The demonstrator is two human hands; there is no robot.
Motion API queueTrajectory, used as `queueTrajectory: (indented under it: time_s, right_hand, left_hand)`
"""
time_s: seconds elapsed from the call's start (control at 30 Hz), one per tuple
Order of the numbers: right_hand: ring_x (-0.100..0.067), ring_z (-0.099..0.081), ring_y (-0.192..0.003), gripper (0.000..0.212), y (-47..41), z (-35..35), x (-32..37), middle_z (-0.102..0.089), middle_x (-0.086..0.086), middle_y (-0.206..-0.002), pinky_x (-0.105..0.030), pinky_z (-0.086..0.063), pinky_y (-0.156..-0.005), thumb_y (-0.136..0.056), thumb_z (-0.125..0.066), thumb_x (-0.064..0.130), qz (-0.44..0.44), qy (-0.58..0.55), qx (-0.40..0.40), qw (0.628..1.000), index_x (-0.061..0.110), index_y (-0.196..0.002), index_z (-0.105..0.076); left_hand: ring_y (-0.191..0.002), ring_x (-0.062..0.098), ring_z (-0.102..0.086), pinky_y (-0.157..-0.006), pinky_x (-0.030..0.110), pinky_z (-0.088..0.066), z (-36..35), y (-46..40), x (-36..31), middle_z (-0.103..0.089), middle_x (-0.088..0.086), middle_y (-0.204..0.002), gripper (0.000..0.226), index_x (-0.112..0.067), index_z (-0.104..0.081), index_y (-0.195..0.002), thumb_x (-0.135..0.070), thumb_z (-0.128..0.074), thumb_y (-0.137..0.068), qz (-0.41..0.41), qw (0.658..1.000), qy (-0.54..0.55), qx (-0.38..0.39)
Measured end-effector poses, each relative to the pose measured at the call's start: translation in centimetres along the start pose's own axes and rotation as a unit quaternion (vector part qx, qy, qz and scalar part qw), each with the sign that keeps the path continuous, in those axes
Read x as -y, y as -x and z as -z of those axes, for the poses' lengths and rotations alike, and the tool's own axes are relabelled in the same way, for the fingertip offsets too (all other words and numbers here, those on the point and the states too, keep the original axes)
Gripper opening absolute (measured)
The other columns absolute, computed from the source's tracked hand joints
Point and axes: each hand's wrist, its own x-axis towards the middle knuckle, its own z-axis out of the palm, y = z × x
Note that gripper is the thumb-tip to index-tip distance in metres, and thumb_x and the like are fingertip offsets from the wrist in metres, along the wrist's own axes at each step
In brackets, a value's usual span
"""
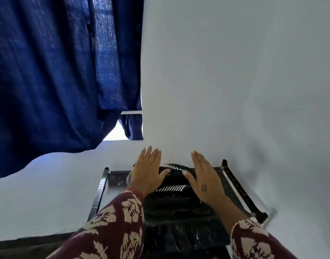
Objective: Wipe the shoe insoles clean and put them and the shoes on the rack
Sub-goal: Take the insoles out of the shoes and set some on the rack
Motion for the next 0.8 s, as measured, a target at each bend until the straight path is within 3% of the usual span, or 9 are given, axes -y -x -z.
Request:
queueTrajectory:
  time_s: [0.07, 0.17, 0.23, 0.33, 0.4, 0.5, 0.67, 0.8]
  right_hand:
    - [-0.011, -0.002, -0.143, 0.096, 1.3, -1.8, -0.6, -0.006, 0.001, -0.155, -0.025, -0.002, -0.115, -0.077, 0.010, 0.074, 0.022, 0.019, 0.033, 0.999, 0.013, -0.148, -0.011]
    - [-0.015, -0.017, -0.143, 0.104, 2.9, -4.0, -1.4, -0.024, -0.001, -0.153, -0.026, -0.003, -0.116, -0.072, 0.011, 0.080, 0.052, 0.033, 0.086, 0.994, 0.015, -0.147, -0.019]
    - [-0.020, -0.041, -0.131, 0.097, 3.5, -5.2, -1.9, -0.048, -0.002, -0.139, -0.033, -0.023, -0.112, -0.077, -0.003, 0.080, 0.073, 0.048, 0.092, 0.992, 0.015, -0.139, -0.039]
    - [-0.015, -0.063, -0.092, 0.074, 3.8, -6.7, -2.6, -0.068, 0.006, -0.099, -0.034, -0.050, -0.085, -0.084, -0.021, 0.074, 0.133, 0.098, 0.015, 0.986, 0.020, -0.104, -0.067]
    - [-0.012, -0.064, -0.080, 0.063, 3.4, -7.5, -2.8, -0.071, 0.009, -0.086, -0.032, -0.053, -0.072, -0.087, -0.028, 0.068, 0.158, 0.093, -0.006, 0.983, 0.022, -0.089, -0.071]
    - [-0.013, -0.067, -0.073, 0.050, 2.9, -7.6, -2.7, -0.072, 0.005, -0.078, -0.030, -0.056, -0.063, -0.088, -0.040, 0.054, 0.199, 0.071, -0.003, 0.977, 0.017, -0.085, -0.073]
    - [-0.024, -0.068, -0.080, 0.047, 2.9, -7.4, -2.4, -0.072, -0.007, -0.091, -0.032, -0.056, -0.070, -0.089, -0.041, 0.045, 0.208, 0.087, 0.010, 0.974, 0.009, -0.098, -0.070]
    - [-0.022, -0.069, -0.069, 0.040, 3.7, -6.6, -3.3, -0.072, -0.007, -0.079, -0.027, -0.056, -0.060, -0.084, -0.044, 0.038, 0.240, 0.124, -0.066, 0.961, 0.009, -0.084, -0.072]
  left_hand:
    - [-0.144, 0.026, -0.015, -0.120, 0.038, -0.001, -2.0, 0.0, -0.3, -0.028, 0.010, -0.153, 0.076, -0.008, -0.024, -0.146, -0.062, -0.015, -0.094, -0.001, 1.000, -0.001, 0.019]
    - [-0.128, 0.024, -0.041, -0.116, 0.036, -0.016, -4.6, -0.2, -0.1, -0.052, 0.007, -0.134, 0.067, -0.012, -0.046, -0.130, -0.063, -0.027, -0.092, -0.008, 0.998, -0.028, 0.053]
    - [-0.119, 0.024, -0.050, -0.108, 0.035, -0.026, -5.6, -0.3, -0.2, -0.058, 0.007, -0.126, 0.060, -0.013, -0.048, -0.127, -0.060, -0.031, -0.093, -0.014, 0.993, -0.056, 0.100]
    - [-0.109, 0.025, -0.058, -0.093, 0.034, -0.036, -7.2, -0.8, -0.2, -0.063, 0.008, -0.118, 0.046, -0.011, -0.046, -0.123, -0.047, -0.036, -0.097, -0.016, 0.990, -0.091, 0.107]
    - [-0.107, 0.024, -0.060, -0.086, 0.033, -0.039, -7.6, -1.1, -0.5, -0.064, 0.006, -0.117, 0.036, -0.011, -0.051, -0.119, -0.038, -0.038, -0.098, -0.008, 0.990, -0.106, 0.094]
    - [-0.110, 0.024, -0.059, -0.082, 0.033, -0.044, -7.7, -1.7, -0.9, -0.062, 0.005, -0.120, 0.028, -0.013, -0.060, -0.117, -0.022, -0.040, -0.098, -0.008, 0.988, -0.119, 0.100]
    - [-0.111, 0.026, -0.060, -0.081, 0.033, -0.046, -6.9, -1.2, -1.5, -0.063, 0.005, -0.119, 0.030, -0.012, -0.062, -0.115, -0.010, -0.040, -0.095, -0.009, 0.989, -0.141, 0.049]
    - [-0.108, 0.027, -0.061, -0.078, 0.032, -0.045, -6.3, 0.5, -2.5, -0.065, 0.006, -0.115, 0.029, -0.012, -0.063, -0.112, -0.009, -0.040, -0.094, 0.006, 0.989, -0.145, 0.011]
